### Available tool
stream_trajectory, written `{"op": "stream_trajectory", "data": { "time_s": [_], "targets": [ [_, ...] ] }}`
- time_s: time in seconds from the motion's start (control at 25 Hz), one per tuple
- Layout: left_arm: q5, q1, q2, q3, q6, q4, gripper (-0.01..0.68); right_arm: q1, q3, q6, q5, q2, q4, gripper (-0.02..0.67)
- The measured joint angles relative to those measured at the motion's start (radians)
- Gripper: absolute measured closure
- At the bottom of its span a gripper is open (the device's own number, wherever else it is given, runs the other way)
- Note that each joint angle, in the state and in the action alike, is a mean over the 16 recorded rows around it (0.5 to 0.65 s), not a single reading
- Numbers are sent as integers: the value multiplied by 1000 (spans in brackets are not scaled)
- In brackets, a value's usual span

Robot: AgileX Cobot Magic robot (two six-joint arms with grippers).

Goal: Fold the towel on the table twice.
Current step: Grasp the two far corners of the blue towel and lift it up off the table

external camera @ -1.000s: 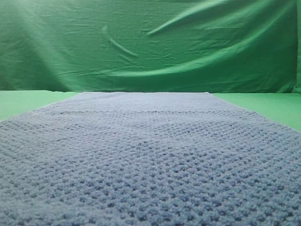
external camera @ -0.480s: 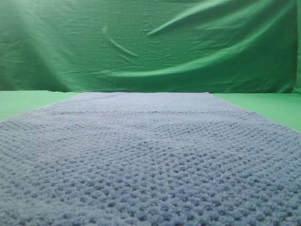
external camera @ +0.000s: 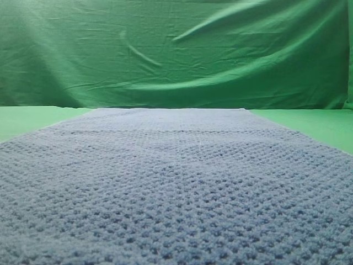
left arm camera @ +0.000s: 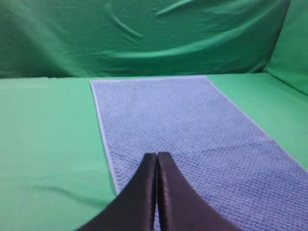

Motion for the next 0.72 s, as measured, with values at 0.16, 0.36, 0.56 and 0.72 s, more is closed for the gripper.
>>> {"op": "stream_trajectory", "data": {
  "time_s": [0.16, 0.36, 0.56, 0.72],
  "targets": [
    [71, -9, 103, -49, -45, 35, 673, 14, -70, -19, 41, 105, 9, 601],
    [185, -18, 290, -141, -105, 100, 673, 53, -188, -38, 116, 289, -12, 601],
    [288, -22, 505, -250, -152, 172, 673, 110, -299, -36, 183, 493, -36, 610],
    [330, -34, 664, -335, -163, 220, 673, 165, -371, -23, 217, 641, -55, 622]
  ]
}}
